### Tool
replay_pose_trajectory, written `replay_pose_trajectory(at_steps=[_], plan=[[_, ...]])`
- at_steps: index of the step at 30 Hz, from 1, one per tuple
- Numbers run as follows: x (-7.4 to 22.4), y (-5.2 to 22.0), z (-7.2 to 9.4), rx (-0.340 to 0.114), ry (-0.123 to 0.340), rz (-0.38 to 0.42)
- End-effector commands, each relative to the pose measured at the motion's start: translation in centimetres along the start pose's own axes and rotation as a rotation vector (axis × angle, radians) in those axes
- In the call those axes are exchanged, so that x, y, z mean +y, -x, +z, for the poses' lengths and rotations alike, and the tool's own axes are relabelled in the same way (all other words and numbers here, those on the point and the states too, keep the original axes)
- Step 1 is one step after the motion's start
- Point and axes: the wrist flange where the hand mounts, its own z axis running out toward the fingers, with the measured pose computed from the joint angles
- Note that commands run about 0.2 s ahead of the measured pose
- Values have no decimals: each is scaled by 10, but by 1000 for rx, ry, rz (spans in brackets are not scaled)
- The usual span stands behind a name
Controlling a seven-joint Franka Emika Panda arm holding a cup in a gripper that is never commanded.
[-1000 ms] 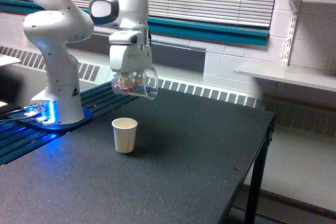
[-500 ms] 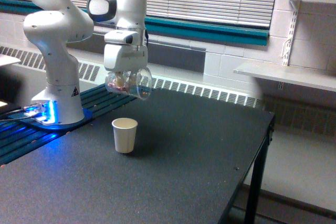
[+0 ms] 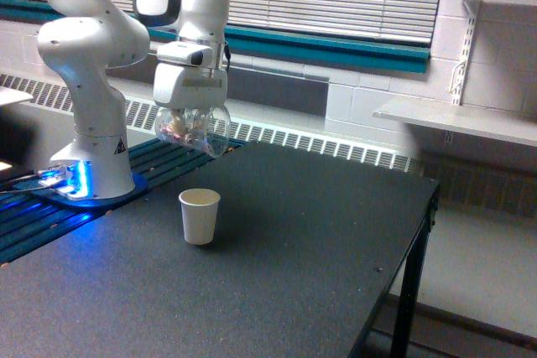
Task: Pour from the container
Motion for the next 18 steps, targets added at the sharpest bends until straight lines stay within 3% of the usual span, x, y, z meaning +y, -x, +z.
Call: replay_pose_trajectory(at_steps=[1, 18], plan=[[7, 11, 11, -30, 36, 6], [14, 14, 10, -46, 65, 6]])
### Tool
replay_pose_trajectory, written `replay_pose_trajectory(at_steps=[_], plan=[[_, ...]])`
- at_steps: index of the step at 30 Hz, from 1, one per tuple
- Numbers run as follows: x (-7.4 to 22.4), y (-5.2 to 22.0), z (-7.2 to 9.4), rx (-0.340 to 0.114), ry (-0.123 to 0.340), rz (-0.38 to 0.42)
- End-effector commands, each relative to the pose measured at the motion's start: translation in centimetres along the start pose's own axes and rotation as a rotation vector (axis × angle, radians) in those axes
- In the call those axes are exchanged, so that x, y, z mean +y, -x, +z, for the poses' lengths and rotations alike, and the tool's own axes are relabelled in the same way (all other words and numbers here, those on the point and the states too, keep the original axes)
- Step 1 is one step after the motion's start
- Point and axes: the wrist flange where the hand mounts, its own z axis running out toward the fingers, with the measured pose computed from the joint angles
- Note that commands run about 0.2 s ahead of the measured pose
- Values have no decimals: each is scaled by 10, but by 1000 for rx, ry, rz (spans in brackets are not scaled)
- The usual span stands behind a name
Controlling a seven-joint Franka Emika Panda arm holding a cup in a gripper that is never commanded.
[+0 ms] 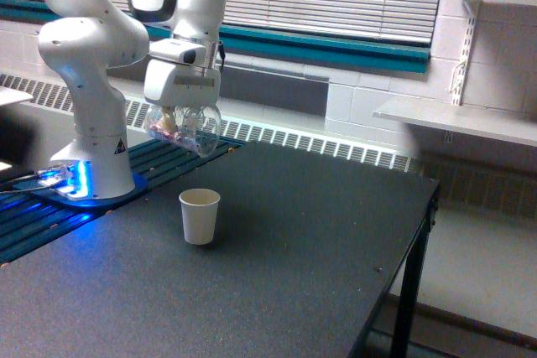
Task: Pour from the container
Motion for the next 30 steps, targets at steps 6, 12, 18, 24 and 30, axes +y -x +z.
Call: replay_pose_trajectory(at_steps=[6, 12, 18, 24, 30], plan=[[2, 13, 14, -37, 30, -3], [1, 15, 18, -47, 43, -10], [2, 17, 23, -60, 64, -17], [3, 19, 28, -71, 83, -21], [3, 21, 31, -80, 100, -25]])
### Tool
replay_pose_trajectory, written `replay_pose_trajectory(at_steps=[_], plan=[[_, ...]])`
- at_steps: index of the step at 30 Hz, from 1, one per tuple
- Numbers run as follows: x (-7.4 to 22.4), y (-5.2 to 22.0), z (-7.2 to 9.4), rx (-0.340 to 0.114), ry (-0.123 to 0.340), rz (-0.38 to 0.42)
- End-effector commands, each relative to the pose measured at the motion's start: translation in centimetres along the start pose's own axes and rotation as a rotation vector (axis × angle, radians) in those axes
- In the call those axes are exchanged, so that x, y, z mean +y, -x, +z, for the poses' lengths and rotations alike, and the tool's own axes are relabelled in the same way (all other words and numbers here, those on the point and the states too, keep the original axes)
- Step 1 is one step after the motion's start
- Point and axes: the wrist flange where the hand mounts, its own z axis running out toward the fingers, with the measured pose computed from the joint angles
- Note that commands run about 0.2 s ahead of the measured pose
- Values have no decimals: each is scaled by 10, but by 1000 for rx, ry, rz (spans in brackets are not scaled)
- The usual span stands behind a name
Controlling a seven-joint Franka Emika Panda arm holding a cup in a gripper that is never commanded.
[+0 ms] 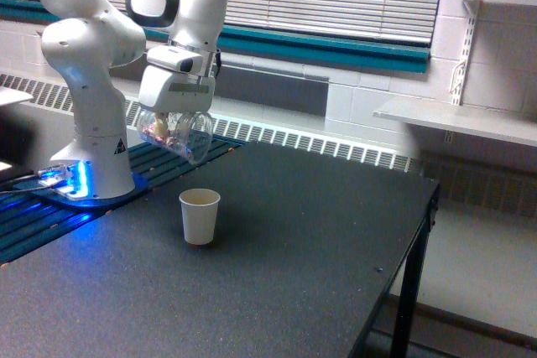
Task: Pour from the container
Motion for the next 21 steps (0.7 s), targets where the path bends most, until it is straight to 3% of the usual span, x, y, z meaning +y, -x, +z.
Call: replay_pose_trajectory(at_steps=[1, 21], plan=[[-2, 14, 16, -33, 40, -1], [-9, 24, 23, -48, 93, -28]])
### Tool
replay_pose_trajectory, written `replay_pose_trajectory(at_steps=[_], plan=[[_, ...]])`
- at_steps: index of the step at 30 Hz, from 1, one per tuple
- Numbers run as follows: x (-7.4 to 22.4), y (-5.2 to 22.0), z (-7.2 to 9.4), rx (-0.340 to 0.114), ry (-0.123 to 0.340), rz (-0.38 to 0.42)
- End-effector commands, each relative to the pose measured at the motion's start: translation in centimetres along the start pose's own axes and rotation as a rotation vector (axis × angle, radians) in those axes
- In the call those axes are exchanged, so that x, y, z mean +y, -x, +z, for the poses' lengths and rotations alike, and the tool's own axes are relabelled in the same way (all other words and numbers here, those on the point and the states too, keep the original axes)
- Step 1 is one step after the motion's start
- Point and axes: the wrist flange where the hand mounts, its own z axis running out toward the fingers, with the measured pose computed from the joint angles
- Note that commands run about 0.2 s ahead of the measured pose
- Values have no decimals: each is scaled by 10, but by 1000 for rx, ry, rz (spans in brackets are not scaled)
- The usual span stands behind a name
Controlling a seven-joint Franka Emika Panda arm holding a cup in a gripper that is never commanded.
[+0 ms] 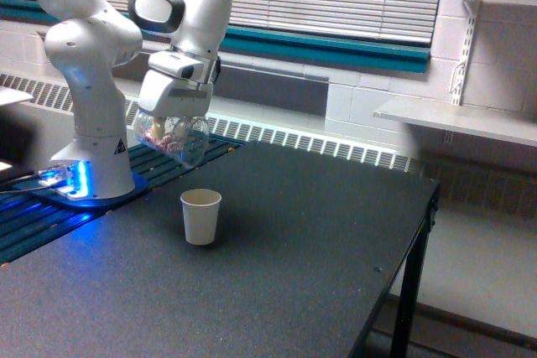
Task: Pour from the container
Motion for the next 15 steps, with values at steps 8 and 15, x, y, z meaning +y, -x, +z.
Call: replay_pose_trajectory(at_steps=[8, 15], plan=[[-4, 18, 15, -25, 61, -15], [-4, 19, 15, -28, 74, -15]])
